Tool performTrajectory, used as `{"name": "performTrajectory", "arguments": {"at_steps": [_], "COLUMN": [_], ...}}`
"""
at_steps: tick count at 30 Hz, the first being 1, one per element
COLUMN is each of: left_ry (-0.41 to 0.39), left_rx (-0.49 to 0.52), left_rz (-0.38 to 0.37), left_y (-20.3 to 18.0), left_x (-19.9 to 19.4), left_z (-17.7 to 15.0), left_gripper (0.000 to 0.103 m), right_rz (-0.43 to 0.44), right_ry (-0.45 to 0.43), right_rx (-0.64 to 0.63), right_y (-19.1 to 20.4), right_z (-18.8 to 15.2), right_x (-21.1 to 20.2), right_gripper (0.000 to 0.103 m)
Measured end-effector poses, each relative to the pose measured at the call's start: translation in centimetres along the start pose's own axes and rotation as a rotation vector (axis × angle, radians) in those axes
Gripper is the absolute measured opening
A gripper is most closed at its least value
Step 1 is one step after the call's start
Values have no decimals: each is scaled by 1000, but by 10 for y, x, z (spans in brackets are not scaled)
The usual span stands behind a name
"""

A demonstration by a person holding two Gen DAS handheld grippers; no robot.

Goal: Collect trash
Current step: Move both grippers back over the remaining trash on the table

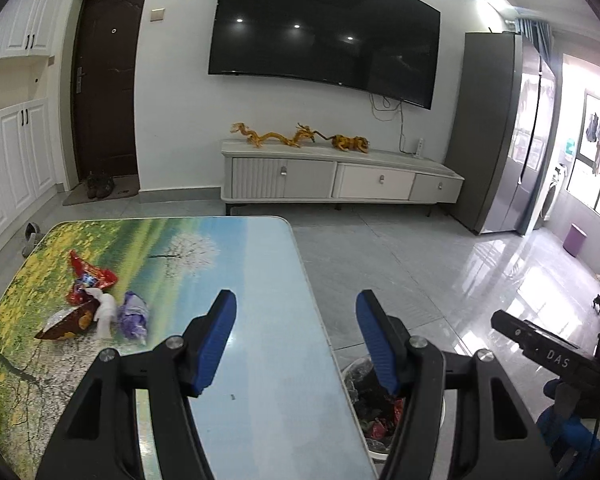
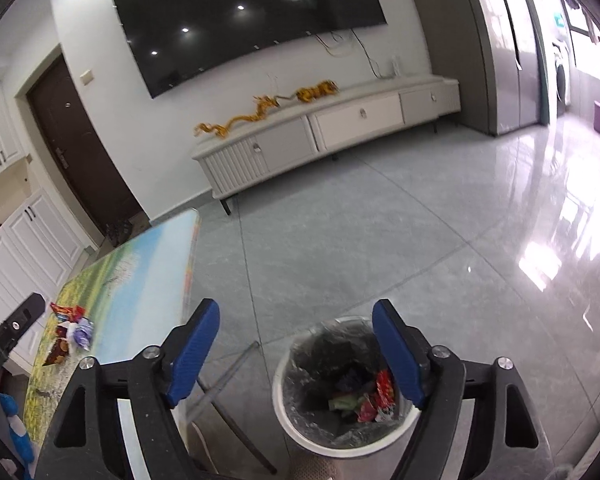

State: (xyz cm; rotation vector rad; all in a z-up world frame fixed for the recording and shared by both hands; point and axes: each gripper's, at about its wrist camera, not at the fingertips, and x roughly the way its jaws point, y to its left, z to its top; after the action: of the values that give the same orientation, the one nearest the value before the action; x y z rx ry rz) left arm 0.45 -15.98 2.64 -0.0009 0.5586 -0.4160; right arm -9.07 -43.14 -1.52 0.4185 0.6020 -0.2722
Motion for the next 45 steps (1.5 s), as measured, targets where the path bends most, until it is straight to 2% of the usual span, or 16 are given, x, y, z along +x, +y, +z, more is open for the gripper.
{"name": "performTrajectory", "arguments": {"at_steps": [3, 6, 7, 9, 10, 18, 25, 27, 31, 38, 42, 45], "left_ry": [-21, -59, -71, -104, -128, -221, -200, -187, -144, -35, 15, 53], "left_rx": [-34, -76, -90, -122, -143, -260, -288, -299, -307, -328, -274, -200], "left_rz": [50, 100, 113, 143, 161, 249, 305, 324, 364, 355, 333, 303], "left_y": [27, 51, 59, 72, 81, 134, 180, 194, 215, 245, 255, 259], "left_x": [-15, -33, -39, -52, -60, -103, -129, -132, -132, -96, -60, -30], "left_z": [3, 3, 3, 2, 1, -7, -22, -31, -49, -69, -65, -57], "left_gripper": [61, 61, 63, 76, 76, 76, 76, 76, 76, 76, 76, 76], "right_rz": [34, 49, 61, 85, 93, 157, 200, 213, 254, 277, 290, 303], "right_ry": [-40, -69, -80, -93, -99, -174, -257, -248, -176, -57, -2, 48], "right_rx": [-47, -95, -110, -133, -143, -255, -334, -344, -358, -392, -401, -401], "right_y": [28, 57, 68, 86, 92, 150, 181, 188, 199, 229, 246, 259], "right_z": [6, 8, 8, 7, 6, -7, -19, -22, -27, -43, -51, -53], "right_x": [-12, -20, -23, -28, -30, -56, -72, -69, -53, -9, 21, 52], "right_gripper": [87, 97, 98, 101, 103, 103, 103, 103, 103, 103, 103, 95]}}
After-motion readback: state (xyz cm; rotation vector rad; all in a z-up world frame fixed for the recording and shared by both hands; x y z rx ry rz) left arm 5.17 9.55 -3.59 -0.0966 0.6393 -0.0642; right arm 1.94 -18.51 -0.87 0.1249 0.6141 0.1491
